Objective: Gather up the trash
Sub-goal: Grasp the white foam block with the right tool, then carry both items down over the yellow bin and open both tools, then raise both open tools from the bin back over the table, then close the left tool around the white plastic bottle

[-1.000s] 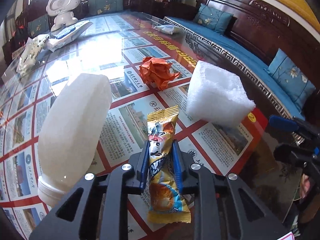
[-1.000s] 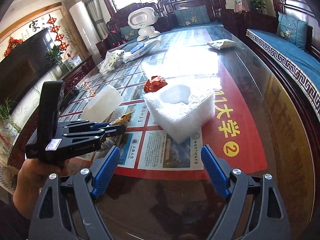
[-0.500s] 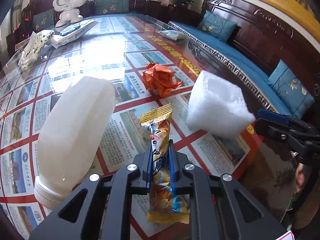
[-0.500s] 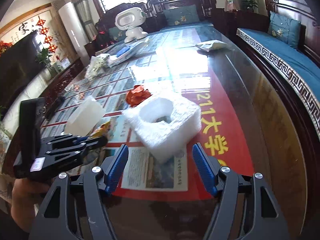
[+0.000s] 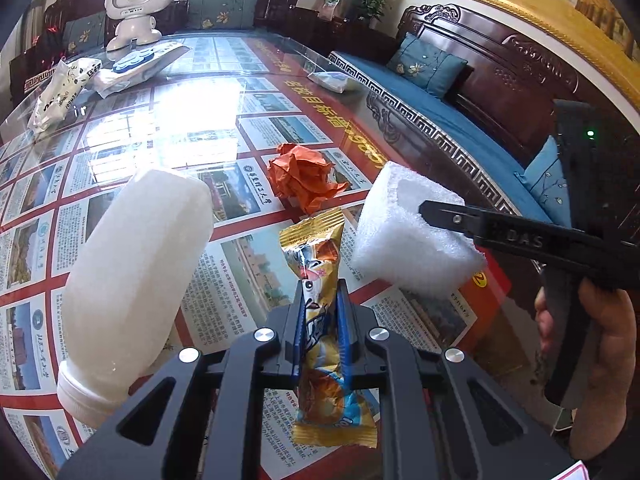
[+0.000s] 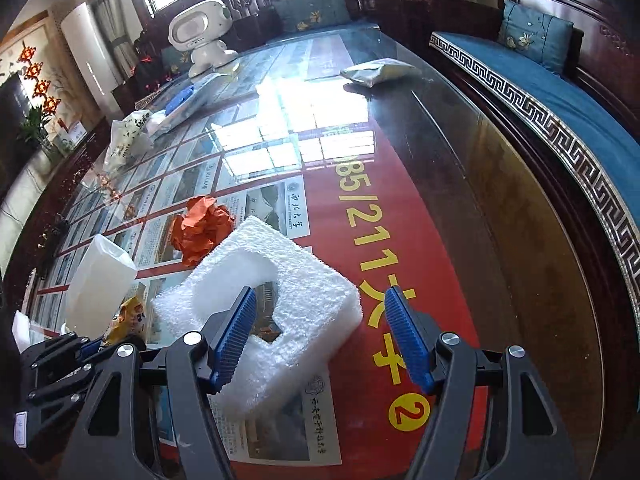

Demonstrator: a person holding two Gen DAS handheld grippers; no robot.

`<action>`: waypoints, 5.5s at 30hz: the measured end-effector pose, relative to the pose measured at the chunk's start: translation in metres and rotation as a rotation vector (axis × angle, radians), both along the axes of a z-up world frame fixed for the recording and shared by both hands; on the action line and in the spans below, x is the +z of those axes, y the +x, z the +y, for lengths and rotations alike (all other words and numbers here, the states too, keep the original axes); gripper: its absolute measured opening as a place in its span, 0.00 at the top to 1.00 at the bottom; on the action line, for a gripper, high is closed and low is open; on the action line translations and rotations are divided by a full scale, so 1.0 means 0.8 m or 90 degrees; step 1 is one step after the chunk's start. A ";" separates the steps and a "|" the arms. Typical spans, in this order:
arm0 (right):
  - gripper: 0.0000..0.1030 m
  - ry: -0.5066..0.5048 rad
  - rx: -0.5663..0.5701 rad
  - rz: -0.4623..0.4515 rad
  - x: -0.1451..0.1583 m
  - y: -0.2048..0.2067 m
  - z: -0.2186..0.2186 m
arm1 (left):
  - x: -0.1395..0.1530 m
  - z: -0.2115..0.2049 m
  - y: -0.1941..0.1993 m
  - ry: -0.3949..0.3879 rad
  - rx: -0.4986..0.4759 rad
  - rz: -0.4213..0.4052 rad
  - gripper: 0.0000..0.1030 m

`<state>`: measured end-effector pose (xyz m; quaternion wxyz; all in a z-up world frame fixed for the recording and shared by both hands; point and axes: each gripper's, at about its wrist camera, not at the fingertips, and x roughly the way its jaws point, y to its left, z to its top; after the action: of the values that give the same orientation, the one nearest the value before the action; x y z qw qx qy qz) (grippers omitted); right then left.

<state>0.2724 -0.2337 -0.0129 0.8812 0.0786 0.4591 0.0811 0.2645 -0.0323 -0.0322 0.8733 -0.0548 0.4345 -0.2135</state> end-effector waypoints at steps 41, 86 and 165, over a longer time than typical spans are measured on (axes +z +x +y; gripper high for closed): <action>0.62 0.101 0.240 -0.063 0.035 -0.426 0.001 | 0.027 0.020 -0.353 -0.048 -0.121 -0.021 0.86; 0.37 0.099 0.171 0.129 -0.145 -0.545 -0.028 | -0.182 -0.040 -0.521 0.047 -0.263 0.210 0.63; 0.16 0.134 0.222 -0.049 0.017 -0.124 0.063 | -0.007 0.078 0.013 0.123 -0.015 -0.018 0.46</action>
<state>0.1731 -0.1831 0.0010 0.8576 0.0865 0.4205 0.2833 0.2748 0.0300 -0.0376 0.8781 0.0377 0.4411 -0.1817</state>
